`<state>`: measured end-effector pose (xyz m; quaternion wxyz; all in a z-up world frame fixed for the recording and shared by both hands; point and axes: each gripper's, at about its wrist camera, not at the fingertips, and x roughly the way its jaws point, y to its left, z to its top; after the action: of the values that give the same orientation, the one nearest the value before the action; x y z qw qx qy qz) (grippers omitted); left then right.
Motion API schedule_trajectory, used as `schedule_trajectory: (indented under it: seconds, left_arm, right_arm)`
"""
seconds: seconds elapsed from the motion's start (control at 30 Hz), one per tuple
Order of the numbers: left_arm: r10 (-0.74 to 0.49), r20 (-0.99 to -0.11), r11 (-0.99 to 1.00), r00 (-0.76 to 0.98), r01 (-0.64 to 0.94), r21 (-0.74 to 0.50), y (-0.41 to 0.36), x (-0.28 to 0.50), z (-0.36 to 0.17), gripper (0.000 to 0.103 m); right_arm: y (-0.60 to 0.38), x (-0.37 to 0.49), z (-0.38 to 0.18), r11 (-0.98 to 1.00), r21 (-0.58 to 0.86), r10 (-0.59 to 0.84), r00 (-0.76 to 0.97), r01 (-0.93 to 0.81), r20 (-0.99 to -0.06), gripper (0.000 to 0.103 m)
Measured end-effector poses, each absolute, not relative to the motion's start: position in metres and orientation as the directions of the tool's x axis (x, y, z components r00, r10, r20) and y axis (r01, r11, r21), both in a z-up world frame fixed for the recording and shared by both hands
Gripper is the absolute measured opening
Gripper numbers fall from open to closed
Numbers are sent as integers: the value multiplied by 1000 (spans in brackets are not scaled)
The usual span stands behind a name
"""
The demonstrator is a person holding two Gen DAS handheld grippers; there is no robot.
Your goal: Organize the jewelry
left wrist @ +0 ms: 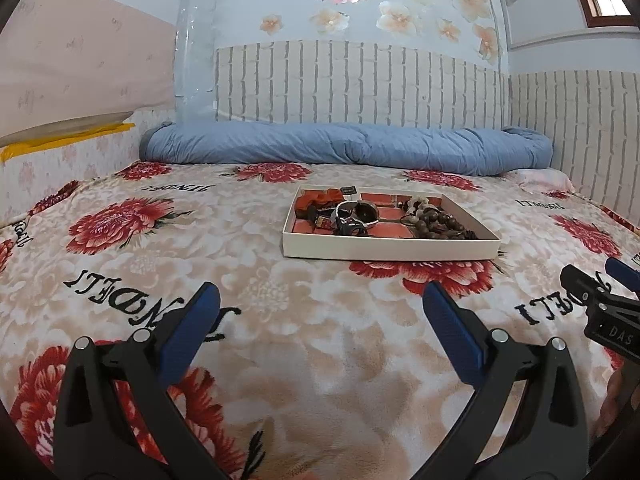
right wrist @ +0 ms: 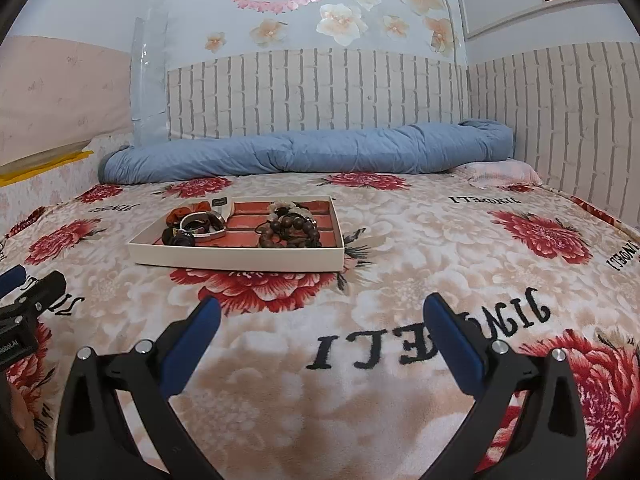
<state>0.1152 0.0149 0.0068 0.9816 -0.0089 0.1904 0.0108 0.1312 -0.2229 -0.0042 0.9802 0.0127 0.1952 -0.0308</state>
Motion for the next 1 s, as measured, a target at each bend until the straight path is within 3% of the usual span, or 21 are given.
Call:
schedule_trajectory:
  seconds: [1.0]
  left_arm:
    - [9,-349,1000,937,-14,-12,13,110,8,98]
  right_arm:
    - [-222,130,-3,998,8,-58,925,66,-377,99]
